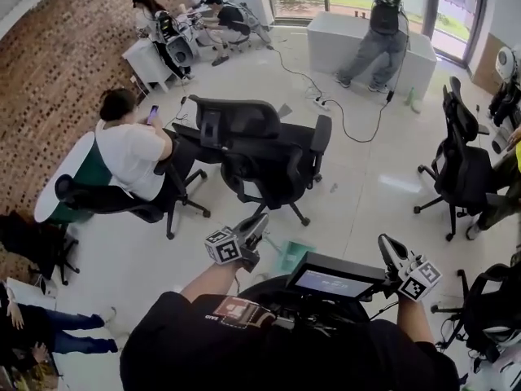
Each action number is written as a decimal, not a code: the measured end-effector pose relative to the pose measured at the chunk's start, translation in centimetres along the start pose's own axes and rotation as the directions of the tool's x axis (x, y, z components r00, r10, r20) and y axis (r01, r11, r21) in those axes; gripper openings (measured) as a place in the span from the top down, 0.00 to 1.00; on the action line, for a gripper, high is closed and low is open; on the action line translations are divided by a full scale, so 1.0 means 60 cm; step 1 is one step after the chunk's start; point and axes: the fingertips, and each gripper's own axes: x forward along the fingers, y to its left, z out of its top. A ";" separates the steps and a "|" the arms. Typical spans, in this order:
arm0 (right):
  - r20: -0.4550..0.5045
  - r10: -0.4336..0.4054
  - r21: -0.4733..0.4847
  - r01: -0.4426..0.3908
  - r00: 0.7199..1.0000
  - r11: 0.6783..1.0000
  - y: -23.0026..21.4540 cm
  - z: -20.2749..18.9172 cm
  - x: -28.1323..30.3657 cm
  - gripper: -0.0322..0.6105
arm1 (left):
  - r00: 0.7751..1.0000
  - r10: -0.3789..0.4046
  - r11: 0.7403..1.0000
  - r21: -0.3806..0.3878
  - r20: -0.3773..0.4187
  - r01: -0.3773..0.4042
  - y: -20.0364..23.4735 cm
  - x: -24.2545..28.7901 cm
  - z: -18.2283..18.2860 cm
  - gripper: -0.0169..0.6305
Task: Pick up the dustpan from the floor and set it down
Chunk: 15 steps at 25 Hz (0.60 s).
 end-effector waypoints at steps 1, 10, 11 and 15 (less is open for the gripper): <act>0.001 0.019 -0.007 -0.019 1.000 1.000 0.019 0.001 0.011 0.93 | 0.999 -0.009 1.000 -0.024 0.035 0.010 -0.010 -0.025 0.019 0.97; 0.019 0.008 -0.103 -0.006 1.000 0.995 0.325 -0.046 0.047 0.94 | 0.965 -0.234 0.972 -0.005 0.122 0.236 -0.106 -0.330 0.132 0.97; 0.024 -0.008 -0.112 0.011 1.000 0.994 0.371 -0.061 0.055 0.93 | 0.956 -0.267 0.963 0.005 0.121 0.269 -0.110 -0.377 0.143 0.97; 0.033 -0.088 -0.149 0.092 0.996 0.985 0.565 -0.138 0.087 0.94 | 0.920 -0.381 0.925 0.041 0.088 0.379 -0.116 -0.587 0.180 0.97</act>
